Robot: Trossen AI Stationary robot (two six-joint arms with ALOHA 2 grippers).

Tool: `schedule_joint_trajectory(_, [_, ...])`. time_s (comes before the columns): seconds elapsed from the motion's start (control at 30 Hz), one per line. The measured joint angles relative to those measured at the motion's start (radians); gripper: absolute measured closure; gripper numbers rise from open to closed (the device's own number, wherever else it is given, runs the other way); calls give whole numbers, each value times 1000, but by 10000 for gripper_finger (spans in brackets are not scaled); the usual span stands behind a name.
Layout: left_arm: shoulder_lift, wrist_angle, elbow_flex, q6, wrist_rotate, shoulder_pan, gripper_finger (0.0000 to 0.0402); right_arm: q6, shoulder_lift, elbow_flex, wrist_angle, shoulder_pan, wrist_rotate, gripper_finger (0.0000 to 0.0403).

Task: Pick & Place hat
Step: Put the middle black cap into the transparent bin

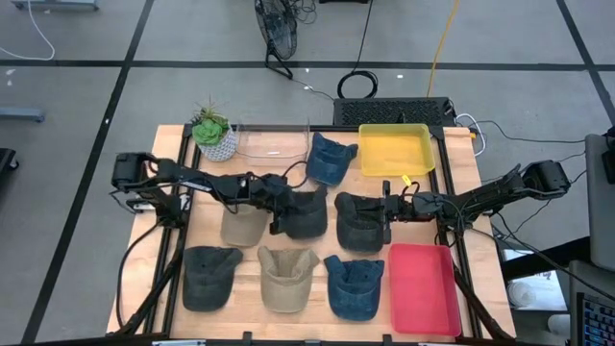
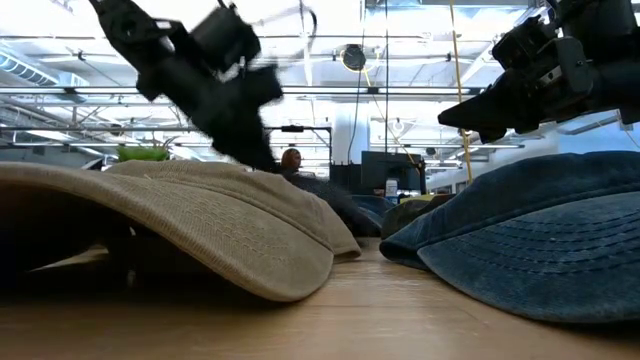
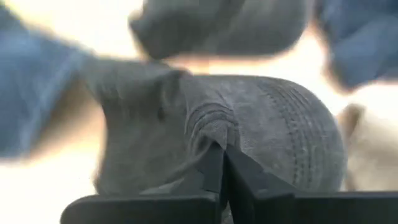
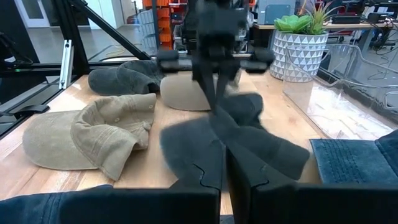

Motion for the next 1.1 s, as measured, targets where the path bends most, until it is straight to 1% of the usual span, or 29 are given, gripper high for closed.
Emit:
schedule_joint_trajectory(0.07, [-43, 32, 2, 10, -8, -18, 391, 1, 0, 0, 5, 0, 14, 403])
schedule_joint_trajectory(0.13, [-87, 39, 2, 32, -54, -44, 390, 10, 0, 0, 8, 0, 22, 403])
schedule_joint_trajectory(0.23, [-144, 20, 2, 89, -171, -92, 396, 25, 0, 0, 8, 0, 22, 403])
schedule_joint_trajectory(0.4, [-218, -24, 2, 260, -444, -171, 393, 32, 0, 0, 27, 0, 23, 403])
schedule_joint_trajectory(0.47, [-232, -20, 2, 332, -512, -198, 397, 45, -1, 0, 48, 0, 23, 403])
schedule_joint_trajectory(0.57, [-254, -27, 2, 436, -583, -220, 392, 46, -1, 0, 62, 0, 23, 403])
schedule_joint_trajectory(0.73, [-291, -30, 2, 593, -678, -205, 397, 46, 0, 0, 60, 0, 23, 403])
schedule_joint_trajectory(0.83, [-324, -29, 2, 660, -687, -174, 393, 46, 0, 0, 54, 0, 23, 403])
schedule_joint_trajectory(0.9, [-345, -39, 2, 722, -693, -147, 392, 46, 0, 0, 53, 0, 23, 403])
schedule_joint_trajectory(1.0, [-369, -60, 2, 828, -734, -96, 397, 46, 0, 0, 53, 0, 23, 403])
schedule_joint_trajectory(1.1, [-377, -80, 2, 912, -765, -36, 391, 46, 0, 0, 53, 0, 23, 403])
